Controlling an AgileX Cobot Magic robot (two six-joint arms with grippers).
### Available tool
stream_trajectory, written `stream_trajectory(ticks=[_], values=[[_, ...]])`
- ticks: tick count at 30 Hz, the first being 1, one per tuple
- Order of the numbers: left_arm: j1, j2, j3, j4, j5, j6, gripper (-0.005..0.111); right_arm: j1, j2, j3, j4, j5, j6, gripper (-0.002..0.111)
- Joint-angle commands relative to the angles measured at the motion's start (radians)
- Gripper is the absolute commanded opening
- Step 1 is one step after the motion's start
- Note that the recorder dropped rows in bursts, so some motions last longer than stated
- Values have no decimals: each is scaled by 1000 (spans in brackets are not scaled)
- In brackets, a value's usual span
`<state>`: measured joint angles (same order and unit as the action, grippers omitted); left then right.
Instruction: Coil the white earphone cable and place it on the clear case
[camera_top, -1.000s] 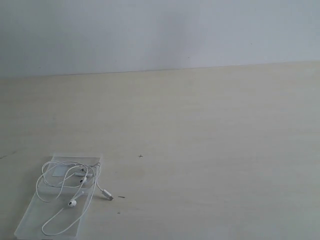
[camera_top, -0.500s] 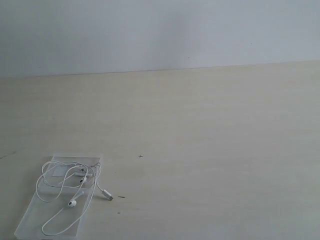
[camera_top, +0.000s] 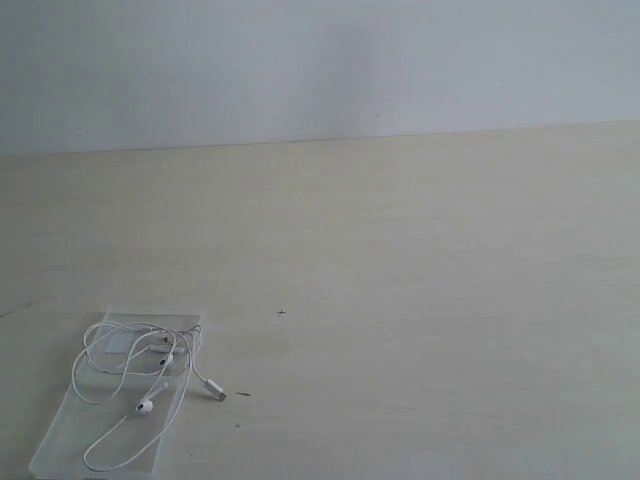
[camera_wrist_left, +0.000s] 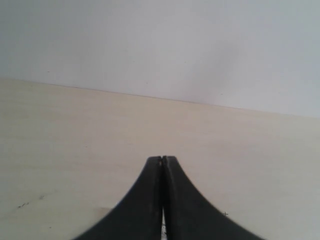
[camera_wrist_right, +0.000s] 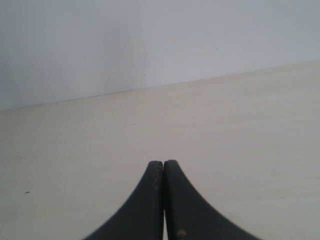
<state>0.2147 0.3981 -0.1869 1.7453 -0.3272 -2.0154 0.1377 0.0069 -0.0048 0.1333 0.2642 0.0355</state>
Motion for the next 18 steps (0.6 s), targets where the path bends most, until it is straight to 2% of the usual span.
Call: stream_trajectory(ticks=[1, 10, 16, 18], values=[[-4, -3, 1, -1, -4, 1, 0, -6, -7, 5, -8, -5, -9, 0], [-4, -11, 1, -1, -4, 1, 0, -6, -7, 5, -8, -5, -9, 0], [-4, -175, 1, -1, -8, -14, 0, -6, -7, 5, -8, -5, -9, 0], [-4, -249, 1, -62, 31, -109, 0, -6, -7, 5, -8, -5, -9, 0]])
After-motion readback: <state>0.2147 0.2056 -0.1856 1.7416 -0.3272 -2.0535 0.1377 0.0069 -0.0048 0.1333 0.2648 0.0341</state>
